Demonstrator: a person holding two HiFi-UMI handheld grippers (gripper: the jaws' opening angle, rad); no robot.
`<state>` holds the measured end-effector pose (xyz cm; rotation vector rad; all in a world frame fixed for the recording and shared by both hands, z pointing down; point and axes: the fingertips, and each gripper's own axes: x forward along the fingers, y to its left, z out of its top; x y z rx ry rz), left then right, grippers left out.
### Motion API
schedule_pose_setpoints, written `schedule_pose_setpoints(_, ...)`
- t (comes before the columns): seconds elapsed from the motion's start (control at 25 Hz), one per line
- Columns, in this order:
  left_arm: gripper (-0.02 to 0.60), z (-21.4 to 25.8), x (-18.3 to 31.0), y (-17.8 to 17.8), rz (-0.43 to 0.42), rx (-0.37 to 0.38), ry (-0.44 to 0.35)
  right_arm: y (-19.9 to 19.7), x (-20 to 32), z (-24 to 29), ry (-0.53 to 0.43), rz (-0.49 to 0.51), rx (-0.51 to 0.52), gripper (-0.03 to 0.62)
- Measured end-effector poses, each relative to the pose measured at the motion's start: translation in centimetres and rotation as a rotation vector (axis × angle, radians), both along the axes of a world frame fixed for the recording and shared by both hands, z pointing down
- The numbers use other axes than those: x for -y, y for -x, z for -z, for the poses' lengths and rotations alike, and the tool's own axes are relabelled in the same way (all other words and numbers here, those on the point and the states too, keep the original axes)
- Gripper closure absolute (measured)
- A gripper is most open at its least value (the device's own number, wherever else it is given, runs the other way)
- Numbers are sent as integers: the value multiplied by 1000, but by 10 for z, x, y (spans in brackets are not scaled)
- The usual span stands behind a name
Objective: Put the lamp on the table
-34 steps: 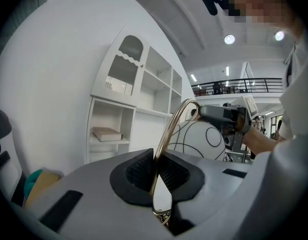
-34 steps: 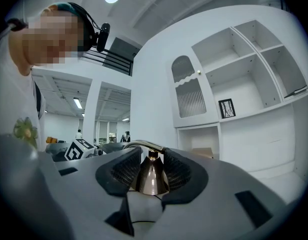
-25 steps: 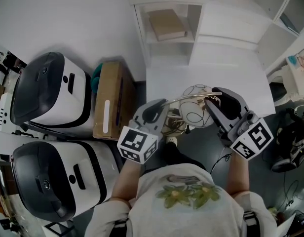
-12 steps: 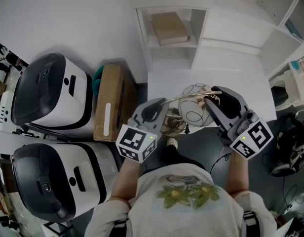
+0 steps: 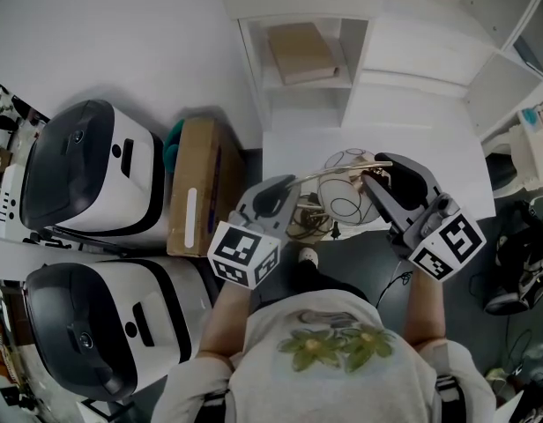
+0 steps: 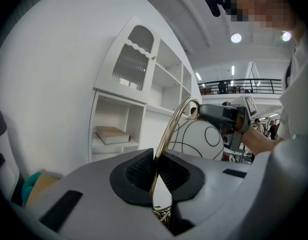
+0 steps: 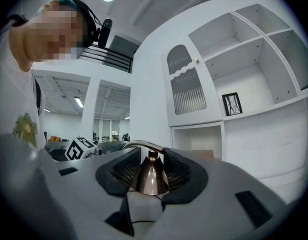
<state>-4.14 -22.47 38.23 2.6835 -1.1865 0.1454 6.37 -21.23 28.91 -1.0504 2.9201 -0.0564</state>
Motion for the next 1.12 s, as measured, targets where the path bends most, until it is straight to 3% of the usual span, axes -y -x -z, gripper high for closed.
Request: schedule_pose_setpoints(1.12, 540, -33, 56, 4, -8, 7, 69, 7, 63, -30, 58, -9, -19, 439)
